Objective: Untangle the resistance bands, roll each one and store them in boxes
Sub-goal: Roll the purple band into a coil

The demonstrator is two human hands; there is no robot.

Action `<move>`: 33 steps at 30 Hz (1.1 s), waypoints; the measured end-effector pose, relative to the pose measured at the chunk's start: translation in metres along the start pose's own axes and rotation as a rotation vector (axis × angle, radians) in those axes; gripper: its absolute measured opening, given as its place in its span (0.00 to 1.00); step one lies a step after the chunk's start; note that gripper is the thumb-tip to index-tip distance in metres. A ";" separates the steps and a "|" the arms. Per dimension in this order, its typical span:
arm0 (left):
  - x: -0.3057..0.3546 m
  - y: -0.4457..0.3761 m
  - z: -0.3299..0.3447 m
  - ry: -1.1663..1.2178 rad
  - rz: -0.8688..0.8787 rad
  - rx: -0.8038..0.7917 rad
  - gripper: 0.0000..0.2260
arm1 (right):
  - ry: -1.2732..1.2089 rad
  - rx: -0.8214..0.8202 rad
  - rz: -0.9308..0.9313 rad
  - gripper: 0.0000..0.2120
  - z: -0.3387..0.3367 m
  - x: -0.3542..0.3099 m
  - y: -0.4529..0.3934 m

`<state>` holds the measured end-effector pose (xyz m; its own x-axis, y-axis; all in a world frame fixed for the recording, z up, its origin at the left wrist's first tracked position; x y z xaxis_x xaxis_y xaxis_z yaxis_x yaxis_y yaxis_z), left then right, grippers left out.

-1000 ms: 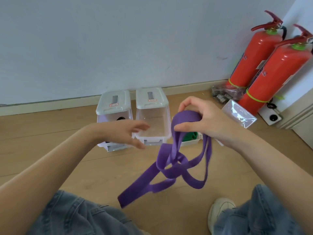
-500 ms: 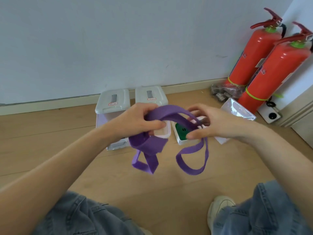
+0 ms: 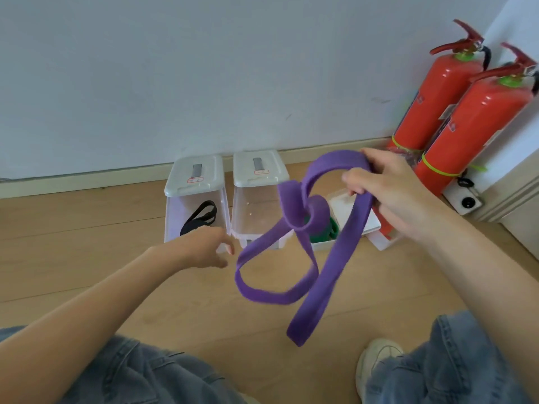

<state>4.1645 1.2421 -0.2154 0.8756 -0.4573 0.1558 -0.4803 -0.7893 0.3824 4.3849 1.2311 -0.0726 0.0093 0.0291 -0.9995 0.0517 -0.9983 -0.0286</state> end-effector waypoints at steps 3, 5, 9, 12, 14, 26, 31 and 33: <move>0.011 -0.001 -0.033 0.280 0.040 0.149 0.19 | 0.227 -0.173 0.027 0.07 0.027 0.006 0.006; 0.039 0.002 -0.056 0.668 0.149 0.159 0.24 | 0.299 -0.258 0.041 0.07 0.041 0.010 0.010; 0.095 0.006 -0.060 1.024 0.323 0.009 0.23 | 0.304 -0.320 0.033 0.05 0.050 0.007 0.014; 0.086 0.001 -0.057 0.505 0.276 0.197 0.27 | 0.160 -0.192 0.009 0.09 0.032 0.003 0.011; 0.063 -0.003 -0.037 0.238 0.168 0.186 0.27 | -0.039 -0.088 0.006 0.10 0.012 0.001 0.007; 0.088 0.003 -0.038 0.829 0.316 0.005 0.33 | -0.226 -0.329 0.105 0.10 0.048 0.010 0.013; 0.073 0.007 -0.032 1.133 0.221 -0.170 0.24 | -0.248 -0.162 0.052 0.08 0.014 0.013 0.006; 0.062 0.006 -0.031 1.351 0.177 -0.251 0.18 | -0.195 -0.175 0.068 0.09 0.010 0.019 0.008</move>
<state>4.2176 1.2222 -0.1751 0.2443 0.3187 0.9158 -0.6933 -0.6029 0.3948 4.3755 1.2232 -0.0919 -0.1726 -0.0646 -0.9829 0.2295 -0.9730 0.0237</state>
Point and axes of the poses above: each hand's wrist, its own y-axis away from the middle knuckle, its own z-axis out of the palm, x = y × z, the point moved 10 cm from there along -y, towards the middle knuckle, and after that the axes turned 9 degrees about -y, right-handed, at the moved point
